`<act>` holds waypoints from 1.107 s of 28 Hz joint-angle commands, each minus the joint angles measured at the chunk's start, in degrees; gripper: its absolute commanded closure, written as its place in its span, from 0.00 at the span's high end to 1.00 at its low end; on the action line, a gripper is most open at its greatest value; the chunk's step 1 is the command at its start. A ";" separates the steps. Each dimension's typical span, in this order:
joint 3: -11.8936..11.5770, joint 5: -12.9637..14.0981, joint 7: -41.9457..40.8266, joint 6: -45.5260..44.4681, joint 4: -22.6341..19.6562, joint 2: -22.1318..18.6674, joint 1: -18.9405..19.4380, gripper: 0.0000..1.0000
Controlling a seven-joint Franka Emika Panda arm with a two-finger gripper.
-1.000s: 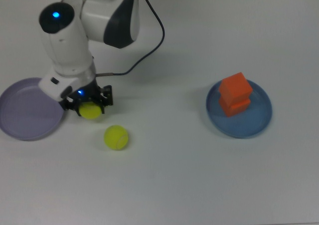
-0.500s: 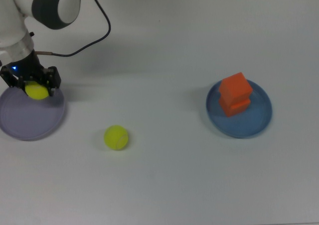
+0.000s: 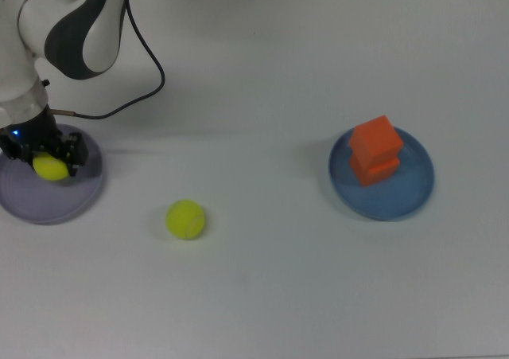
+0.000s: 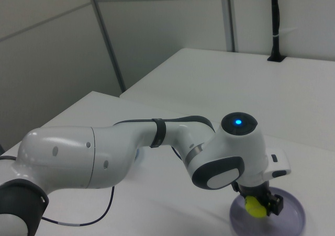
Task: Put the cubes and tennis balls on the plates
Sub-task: 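Carry the tennis ball onto the lavender plate and release it, then move to the other tennis ball and grasp it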
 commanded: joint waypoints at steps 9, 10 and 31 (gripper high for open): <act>-0.35 1.16 2.17 0.97 3.24 1.38 0.65 1.00; -0.35 1.16 2.26 0.89 3.24 1.11 0.65 1.00; 6.85 0.90 11.92 0.36 3.24 -4.08 8.12 1.00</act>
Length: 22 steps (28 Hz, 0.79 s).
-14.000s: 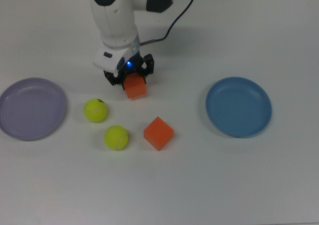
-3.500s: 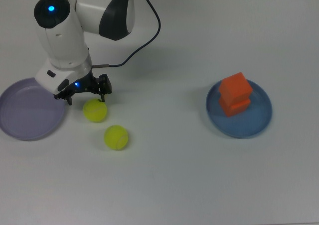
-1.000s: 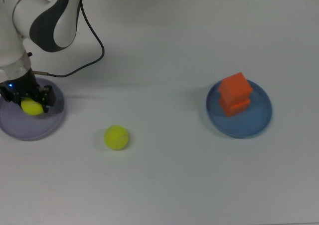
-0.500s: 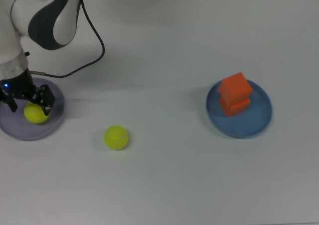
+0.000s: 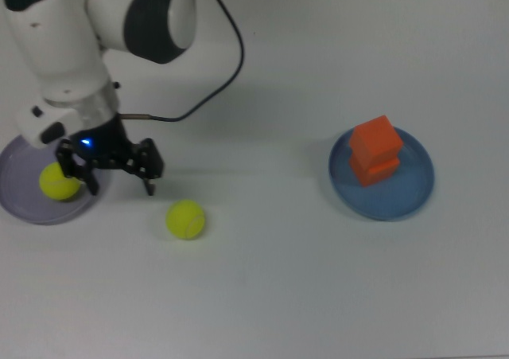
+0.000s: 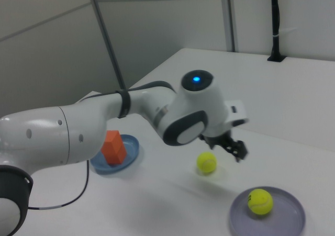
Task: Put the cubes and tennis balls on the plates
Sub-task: 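Move to the other tennis ball and grasp it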
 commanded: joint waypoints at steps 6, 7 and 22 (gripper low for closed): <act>3.73 -0.01 3.79 0.30 -1.09 0.86 2.39 1.00; 3.82 -0.01 3.79 0.48 -1.09 1.13 2.48 1.00; 4.26 -2.47 3.79 5.40 -0.21 5.70 3.54 1.00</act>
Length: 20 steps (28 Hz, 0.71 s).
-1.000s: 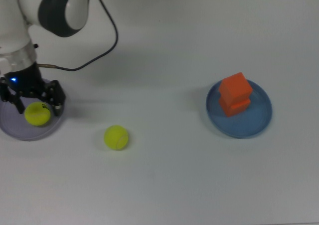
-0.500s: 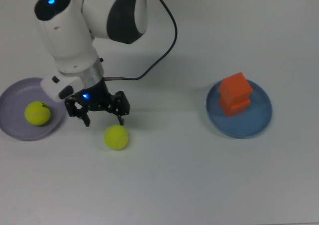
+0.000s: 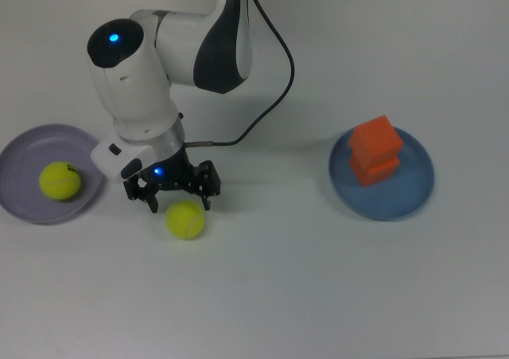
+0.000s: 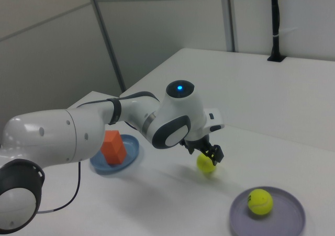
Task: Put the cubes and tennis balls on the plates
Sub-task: 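Move to the other tennis ball and grasp it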
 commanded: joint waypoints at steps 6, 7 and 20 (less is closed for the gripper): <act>0.81 -1.17 0.99 4.04 0.16 2.44 0.77 1.00; 0.81 -1.17 0.99 4.04 0.08 2.44 0.86 1.00; 0.99 -1.35 1.08 4.04 -0.01 2.44 1.13 0.10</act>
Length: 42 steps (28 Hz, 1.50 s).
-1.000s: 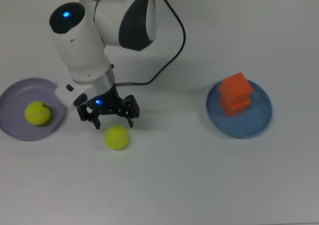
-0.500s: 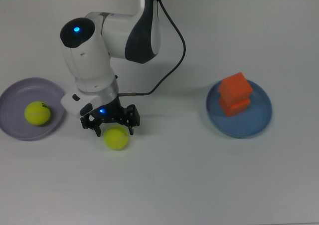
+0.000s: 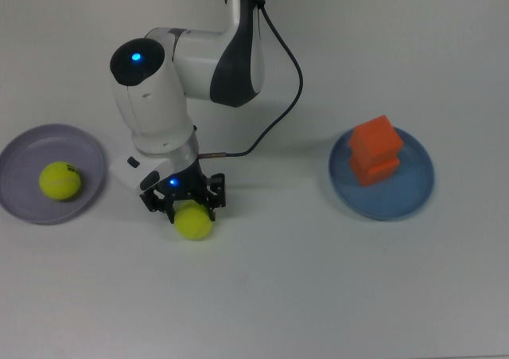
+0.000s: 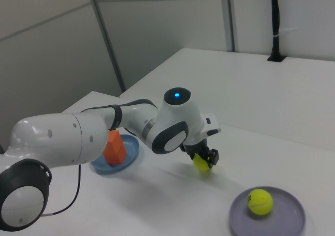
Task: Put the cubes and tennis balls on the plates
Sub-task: 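Carry the second tennis ball onto the lavender plate and release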
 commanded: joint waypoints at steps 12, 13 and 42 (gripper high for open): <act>-5.50 -0.88 0.47 -8.42 -1.63 -8.61 -0.39 0.00; -6.38 -1.05 0.38 -10.01 -1.62 -9.14 -0.39 0.00; -18.61 -5.45 -7.62 -21.09 -3.47 -6.59 -5.75 1.00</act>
